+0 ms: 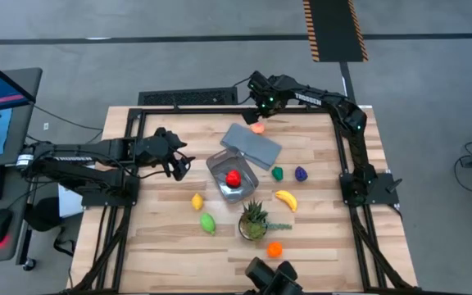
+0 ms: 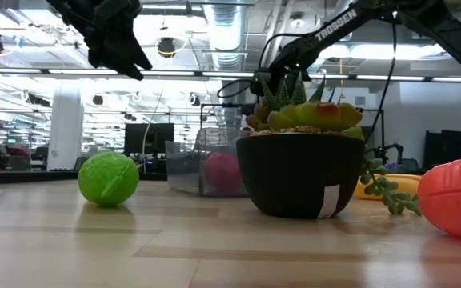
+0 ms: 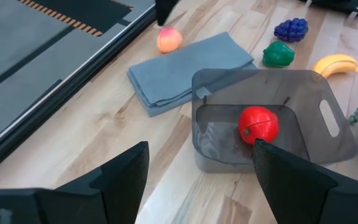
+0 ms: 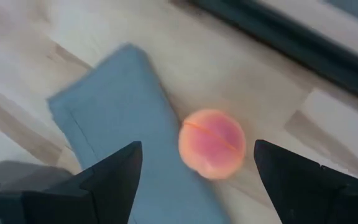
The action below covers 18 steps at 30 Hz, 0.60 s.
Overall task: Pick and placing Produce into tupperware
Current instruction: Put the pink peach into the black bin
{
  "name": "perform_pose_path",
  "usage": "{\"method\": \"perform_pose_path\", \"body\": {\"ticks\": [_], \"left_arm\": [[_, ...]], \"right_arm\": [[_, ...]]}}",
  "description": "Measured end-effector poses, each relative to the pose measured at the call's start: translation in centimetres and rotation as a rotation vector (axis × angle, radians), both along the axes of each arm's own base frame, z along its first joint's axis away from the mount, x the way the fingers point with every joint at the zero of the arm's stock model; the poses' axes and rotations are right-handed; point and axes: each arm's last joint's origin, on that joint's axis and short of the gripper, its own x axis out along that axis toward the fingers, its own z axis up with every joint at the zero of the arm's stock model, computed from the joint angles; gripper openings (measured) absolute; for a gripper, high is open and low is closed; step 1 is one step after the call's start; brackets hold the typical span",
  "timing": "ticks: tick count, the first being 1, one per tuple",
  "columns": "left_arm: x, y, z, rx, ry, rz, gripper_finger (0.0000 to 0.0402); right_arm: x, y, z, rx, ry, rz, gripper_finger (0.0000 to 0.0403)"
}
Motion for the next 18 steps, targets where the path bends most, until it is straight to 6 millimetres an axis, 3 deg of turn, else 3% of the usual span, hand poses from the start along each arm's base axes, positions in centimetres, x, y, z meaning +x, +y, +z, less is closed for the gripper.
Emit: {"method": "perform_pose_path", "body": {"ticks": [13,18], "left_arm": [[0.0,-0.1,0.0,0.006,0.006,0.001,0.0273],[0.0,-0.1,0.0,0.006,0.004,0.002,0.0273]], "right_arm": [[0.1,0.0,0.1,-0.041,0.012,-0.009,0.0331],[-0.3,0.1,-1.0,-0.02,0.033,-0.021,0.0331]]}}
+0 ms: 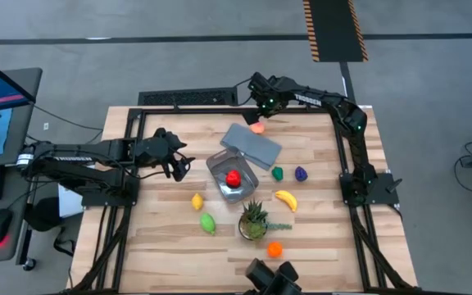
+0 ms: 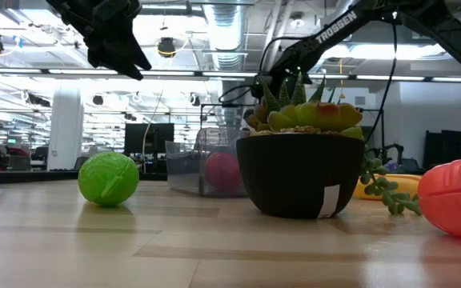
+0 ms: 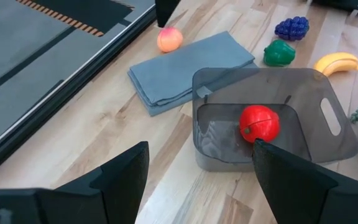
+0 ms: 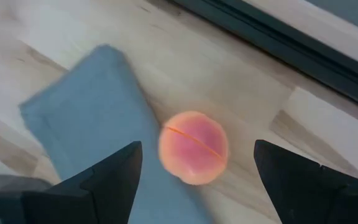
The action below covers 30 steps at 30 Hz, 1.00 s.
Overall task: Pick and placing Produce into tupperware
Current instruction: Put the pink peach into the black bin
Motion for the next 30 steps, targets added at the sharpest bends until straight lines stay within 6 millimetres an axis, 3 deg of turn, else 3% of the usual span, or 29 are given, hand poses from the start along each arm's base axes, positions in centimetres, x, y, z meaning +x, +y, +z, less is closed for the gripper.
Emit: {"method": "perform_pose_path", "body": {"ticks": [20,30], "left_arm": [[0.0,0.0,0.0,0.001,0.001,-0.001,0.0273],[0.0,0.0,0.0,0.004,0.008,-0.004,0.0273]], "right_arm": [[0.2,0.4,-0.5,0.0,0.006,-0.038,0.0331],[1.1,1.2,-4.4,0.15,0.074,-0.02,0.0331]]}}
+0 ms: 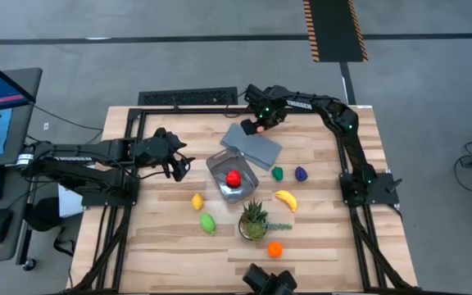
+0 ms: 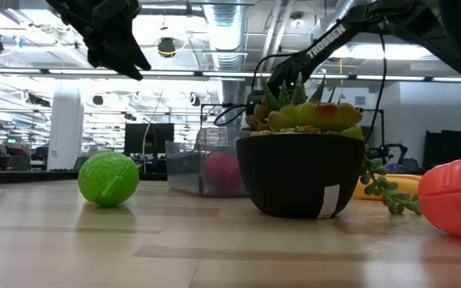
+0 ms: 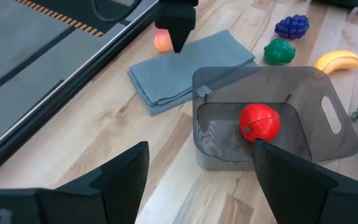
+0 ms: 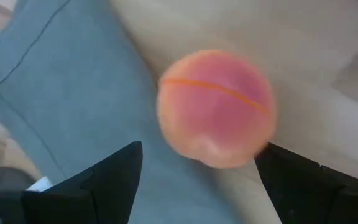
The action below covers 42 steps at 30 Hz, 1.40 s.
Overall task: Pick and placing Produce into tupperware
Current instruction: Put the pink peach into the black bin
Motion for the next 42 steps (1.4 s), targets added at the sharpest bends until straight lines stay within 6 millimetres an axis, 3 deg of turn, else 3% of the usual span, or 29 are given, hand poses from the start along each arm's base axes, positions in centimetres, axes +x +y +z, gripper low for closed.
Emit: {"method": "perform_pose_path", "body": {"ticks": [17,42], "left_arm": [[-0.2,0.0,-0.2,0.001,0.027,-0.001,0.0273],[-0.2,0.0,-0.2,0.012,0.03,0.001,0.0273]], "right_arm": [[0.1,-2.0,2.1,-0.062,-0.078,-0.053,0.033],[0.3,-2.2,1.9,-0.091,-0.069,-0.066,0.033]]}}
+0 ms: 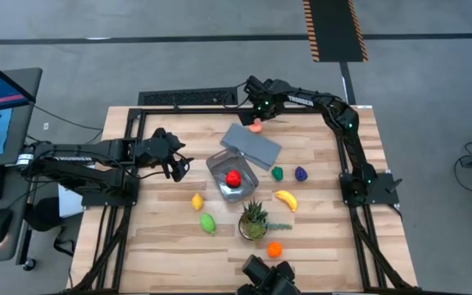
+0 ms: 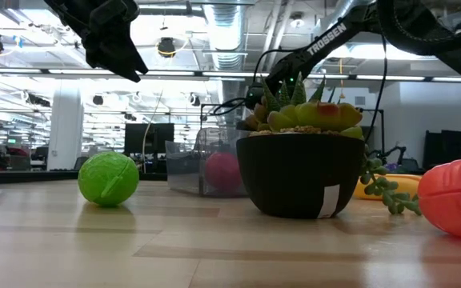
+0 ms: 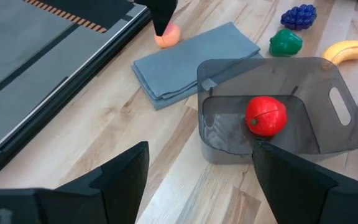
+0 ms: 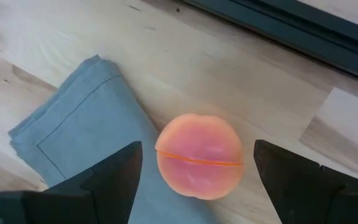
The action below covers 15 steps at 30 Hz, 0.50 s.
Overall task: Pick and placing Produce into tupperware
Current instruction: Put the pink peach into the black bin
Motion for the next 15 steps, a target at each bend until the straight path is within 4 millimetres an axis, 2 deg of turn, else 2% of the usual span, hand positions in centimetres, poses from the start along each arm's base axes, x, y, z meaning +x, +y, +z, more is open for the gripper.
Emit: {"method": "perform_pose_path", "body": {"ticks": [15], "left_arm": [[0.0,0.0,0.0,0.004,0.002,-0.003,0.0273]], "right_arm": [[0.01,0.0,0.0,0.001,-0.003,0.005,0.0314]]}}
